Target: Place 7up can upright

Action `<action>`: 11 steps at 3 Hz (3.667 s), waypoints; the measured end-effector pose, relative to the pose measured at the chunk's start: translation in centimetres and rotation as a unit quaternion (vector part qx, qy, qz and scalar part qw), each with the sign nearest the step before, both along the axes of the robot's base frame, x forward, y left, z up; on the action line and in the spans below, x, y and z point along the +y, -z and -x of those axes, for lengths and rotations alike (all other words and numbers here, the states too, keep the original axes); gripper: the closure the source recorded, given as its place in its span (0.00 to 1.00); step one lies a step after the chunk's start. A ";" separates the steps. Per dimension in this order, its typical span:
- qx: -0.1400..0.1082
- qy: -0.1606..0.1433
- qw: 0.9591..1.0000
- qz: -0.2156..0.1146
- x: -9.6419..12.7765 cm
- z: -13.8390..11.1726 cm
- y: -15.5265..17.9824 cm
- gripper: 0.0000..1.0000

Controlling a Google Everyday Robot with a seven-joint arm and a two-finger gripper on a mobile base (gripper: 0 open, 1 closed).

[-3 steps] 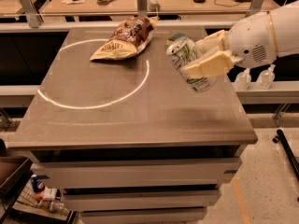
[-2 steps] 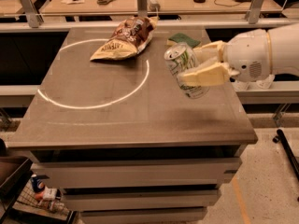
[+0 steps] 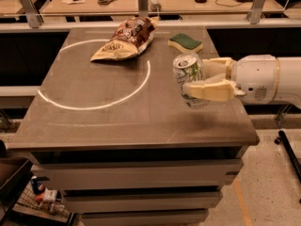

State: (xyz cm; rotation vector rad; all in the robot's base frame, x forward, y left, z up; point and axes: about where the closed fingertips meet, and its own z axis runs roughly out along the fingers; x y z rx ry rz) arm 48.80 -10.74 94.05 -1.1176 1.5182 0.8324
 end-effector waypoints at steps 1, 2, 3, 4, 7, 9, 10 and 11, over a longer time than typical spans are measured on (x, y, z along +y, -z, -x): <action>-0.006 0.003 1.000 -0.026 -0.2 -0.1 0.6 1.00; -0.008 0.002 0.999 -0.042 -0.1 -0.5 1.3 1.00; -0.006 0.001 0.998 -0.055 0.0 -1.0 2.0 1.00; -0.006 0.002 0.998 -0.070 0.0 -1.5 3.2 1.00; -0.008 0.011 0.993 -0.119 -0.6 -2.5 6.8 1.00; -0.008 0.011 0.993 -0.120 -0.6 -2.5 6.8 0.61; -0.008 0.010 0.993 -0.120 -0.6 -2.5 6.8 0.38; -0.009 0.008 0.993 -0.120 -0.4 -2.5 6.7 0.14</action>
Offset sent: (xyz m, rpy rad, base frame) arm 0.0109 -0.0054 -0.0222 0.1231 -0.0185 -0.0113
